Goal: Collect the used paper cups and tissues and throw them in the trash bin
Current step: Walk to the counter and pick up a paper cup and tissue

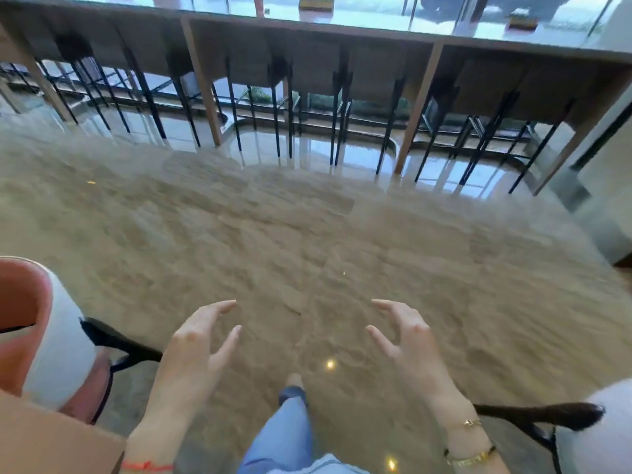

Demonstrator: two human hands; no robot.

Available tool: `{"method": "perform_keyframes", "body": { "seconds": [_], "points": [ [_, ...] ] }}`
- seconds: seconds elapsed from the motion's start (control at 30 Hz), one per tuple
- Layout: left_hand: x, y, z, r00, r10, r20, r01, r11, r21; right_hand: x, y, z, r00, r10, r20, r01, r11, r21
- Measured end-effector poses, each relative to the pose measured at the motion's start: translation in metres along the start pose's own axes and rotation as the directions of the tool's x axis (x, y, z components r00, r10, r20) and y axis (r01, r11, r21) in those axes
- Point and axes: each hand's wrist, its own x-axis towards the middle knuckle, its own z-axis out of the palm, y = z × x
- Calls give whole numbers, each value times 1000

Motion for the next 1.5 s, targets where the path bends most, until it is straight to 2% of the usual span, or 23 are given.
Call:
{"method": "perform_keyframes", "body": {
  "seconds": [0.2, 0.47, 0.77, 1.0, 1.23, 1.5],
  "points": [
    [157, -28, 31, 1000, -10, -17, 10, 1000, -26, 159, 17, 39, 999, -23, 31, 22, 1000, 7],
    [403, -37, 22, 996, 71, -49, -71, 997, 16, 402, -8, 56, 997, -59, -40, 60, 998, 19],
    [620, -45, 45, 992, 120, 31, -121, 992, 30, 595, 4, 75, 995, 14, -94, -13, 1000, 17],
    [796, -57, 84, 993, 119, 10, -119, 993, 20, 776, 24, 90, 997, -5, -74, 9, 999, 48],
    [983, -41, 101, 994, 93, -53, -92, 995, 33, 988, 15, 76, 997, -76, -31, 77, 997, 26],
    [1157, -50, 122, 996, 66, -62, -65, 998, 26, 1177, 7, 87, 991, -130, 1, 130, 991, -10]
  ]
}}
